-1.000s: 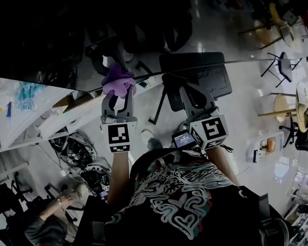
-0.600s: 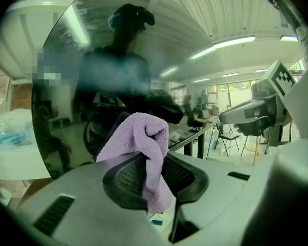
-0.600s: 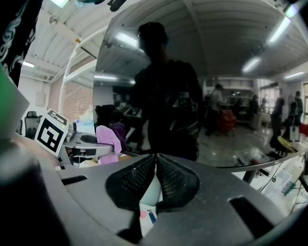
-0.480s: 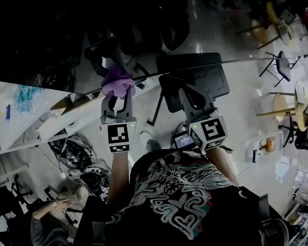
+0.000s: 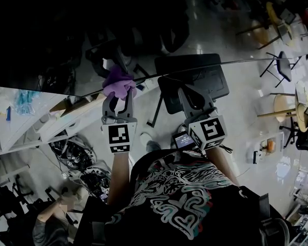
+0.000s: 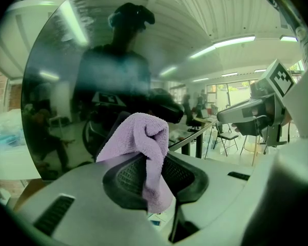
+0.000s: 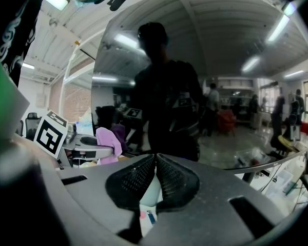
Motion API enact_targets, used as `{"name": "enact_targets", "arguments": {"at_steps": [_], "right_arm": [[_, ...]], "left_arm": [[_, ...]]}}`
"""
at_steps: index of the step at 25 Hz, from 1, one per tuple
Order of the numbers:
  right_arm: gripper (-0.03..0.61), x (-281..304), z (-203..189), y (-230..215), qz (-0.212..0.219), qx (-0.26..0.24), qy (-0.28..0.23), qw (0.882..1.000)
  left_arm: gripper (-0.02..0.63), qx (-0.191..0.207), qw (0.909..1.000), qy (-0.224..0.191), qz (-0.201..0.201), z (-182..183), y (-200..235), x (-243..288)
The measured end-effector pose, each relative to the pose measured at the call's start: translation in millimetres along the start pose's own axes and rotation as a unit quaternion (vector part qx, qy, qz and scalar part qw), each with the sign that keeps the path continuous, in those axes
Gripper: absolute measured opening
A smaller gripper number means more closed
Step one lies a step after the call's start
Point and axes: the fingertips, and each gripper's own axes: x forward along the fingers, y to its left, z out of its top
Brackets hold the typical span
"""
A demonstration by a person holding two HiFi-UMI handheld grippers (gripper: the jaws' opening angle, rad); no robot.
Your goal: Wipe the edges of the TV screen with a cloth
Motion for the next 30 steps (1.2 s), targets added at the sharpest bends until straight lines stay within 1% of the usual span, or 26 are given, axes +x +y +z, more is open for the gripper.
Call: {"name": "enact_targets", "arguments": {"at_steps": [5,10,19,30], "right_arm": [[0.034,-6.9,-3.9,-17.4,0.0,0.003,0.0,1.0],[0.034,-6.0,-1.7,-12.2,0.001,0.005,0.001,1.0],[0.034,-12.7,-2.9,-35.7,0.005,0.01,0.0,1.0],[0.034,-10.4,-5.1,-41.4,0.005,0.012,-0.003,1.0]], "left_arm": [[0.086,-0.001,1.0,0.001,-0.004,4.6,-17.8,9.6],[0.086,-0.005,1.0,-0.001,-0.006,5.5,-14.5,5.2],[0.086,-0.002,1.0,0.005,-0.007,14.2,-34.8,19.0],[0.086,-0.002,0.9999,0.006,-0.012,13.0,-40.3,23.7]]}}
